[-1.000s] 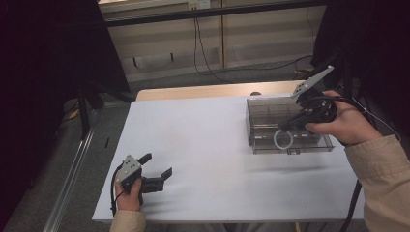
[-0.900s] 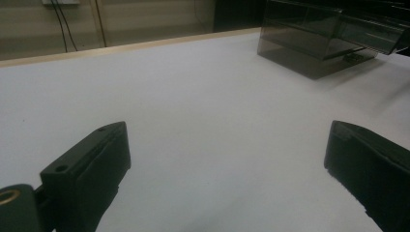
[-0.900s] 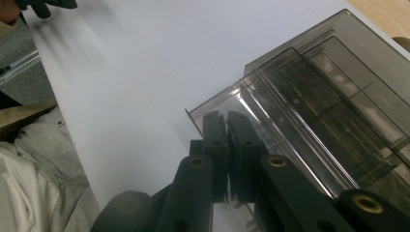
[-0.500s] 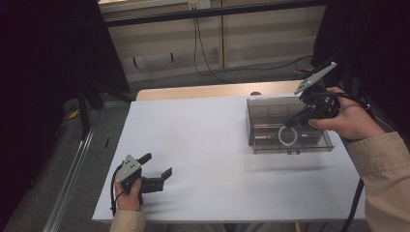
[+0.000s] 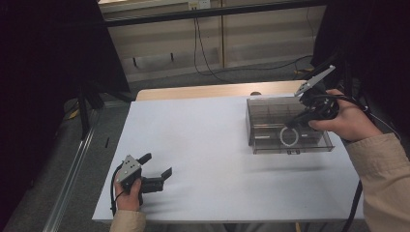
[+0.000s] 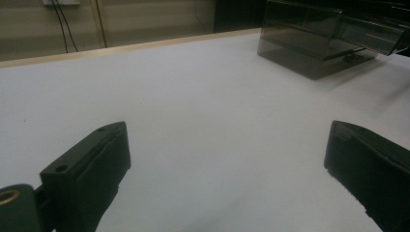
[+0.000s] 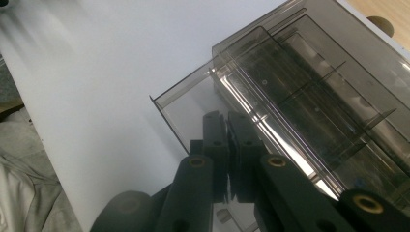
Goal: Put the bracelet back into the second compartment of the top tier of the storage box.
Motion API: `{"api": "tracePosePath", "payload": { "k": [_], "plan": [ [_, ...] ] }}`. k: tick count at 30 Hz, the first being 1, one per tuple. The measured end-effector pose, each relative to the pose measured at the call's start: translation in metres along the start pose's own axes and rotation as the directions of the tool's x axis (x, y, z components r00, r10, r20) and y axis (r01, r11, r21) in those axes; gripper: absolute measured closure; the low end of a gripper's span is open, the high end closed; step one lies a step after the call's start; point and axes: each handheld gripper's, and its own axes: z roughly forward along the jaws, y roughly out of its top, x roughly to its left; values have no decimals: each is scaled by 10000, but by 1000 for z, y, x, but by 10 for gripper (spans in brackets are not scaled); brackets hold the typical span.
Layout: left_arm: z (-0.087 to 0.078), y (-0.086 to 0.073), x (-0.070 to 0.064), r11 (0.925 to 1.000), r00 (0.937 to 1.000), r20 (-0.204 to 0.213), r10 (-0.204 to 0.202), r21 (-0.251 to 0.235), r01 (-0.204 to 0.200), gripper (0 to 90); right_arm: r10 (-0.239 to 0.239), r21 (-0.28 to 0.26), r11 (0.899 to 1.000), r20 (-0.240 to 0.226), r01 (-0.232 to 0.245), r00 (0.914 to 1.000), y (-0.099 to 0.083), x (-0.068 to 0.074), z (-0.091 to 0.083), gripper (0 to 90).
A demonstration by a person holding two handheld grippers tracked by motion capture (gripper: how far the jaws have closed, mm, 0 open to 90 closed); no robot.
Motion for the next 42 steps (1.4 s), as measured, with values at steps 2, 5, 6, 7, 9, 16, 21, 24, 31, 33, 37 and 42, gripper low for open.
{"api": "tracePosePath", "payload": {
  "k": [2, 5, 6, 7, 9, 16, 21, 24, 31, 33, 37, 42],
  "plan": [
    [0, 0, 0, 10000, 10000, 2, 16, 3, -16, 27, 22, -29, 10000, 7, -22, 10000, -1, -1, 2, 880],
    [0, 0, 0, 10000, 10000, -5, 31, 31, -31, 27, 28, 0, 10000, -3, -28, 10000, -2, -3, 4, 880],
    [0, 0, 0, 10000, 10000, -5, 3, 3, -3, 27, 33, 15, 10000, -20, -33, 10000, -2, -3, 5, 880],
    [0, 0, 0, 10000, 10000, 0, 3, 0, -3, 27, 29, 27, 10000, -10, -29, 10000, -2, -3, 5, 880],
    [0, 0, 0, 10000, 10000, -2, 3, 4, -3, 27, 61, 42, 10000, 17, -61, 10000, -3, -4, 6, 880],
    [0, 0, 0, 10000, 10000, 0, 47, 33, -47, 27, 67, 94, 9999, -7, -67, 10000, -3, -6, 11, 880],
    [0, 0, 0, 10000, 10000, -3, -4, 4, 4, 27, 161, 82, 9998, 1, -161, 9999, -5, -8, 15, 879],
    [0, 0, 0, 10000, 10000, -5, 20, 27, -20, 27, 158, 90, 9998, -26, -158, 9999, -6, -8, 16, 880],
    [0, 0, 0, 10000, 10000, -1, 47, 31, -47, 27, 155, 102, 9998, -12, -155, 9999, -8, -8, 18, 879],
    [0, 0, 0, 10000, 10000, -4, 31, 32, -31, 27, 147, 103, 9998, 4, -147, 9999, -8, -8, 18, 879],
    [0, 0, 0, 10000, 10000, -9, -11, -3, 11, 27, 109, 97, 9999, -9, -109, 9999, -9, -7, 19, 879],
    [0, 0, 0, 10000, 10000, -5, -18, -4, 18, 27, 103, 80, 9999, -33, -103, 9999, -11, -7, 20, 879]
  ]
}}
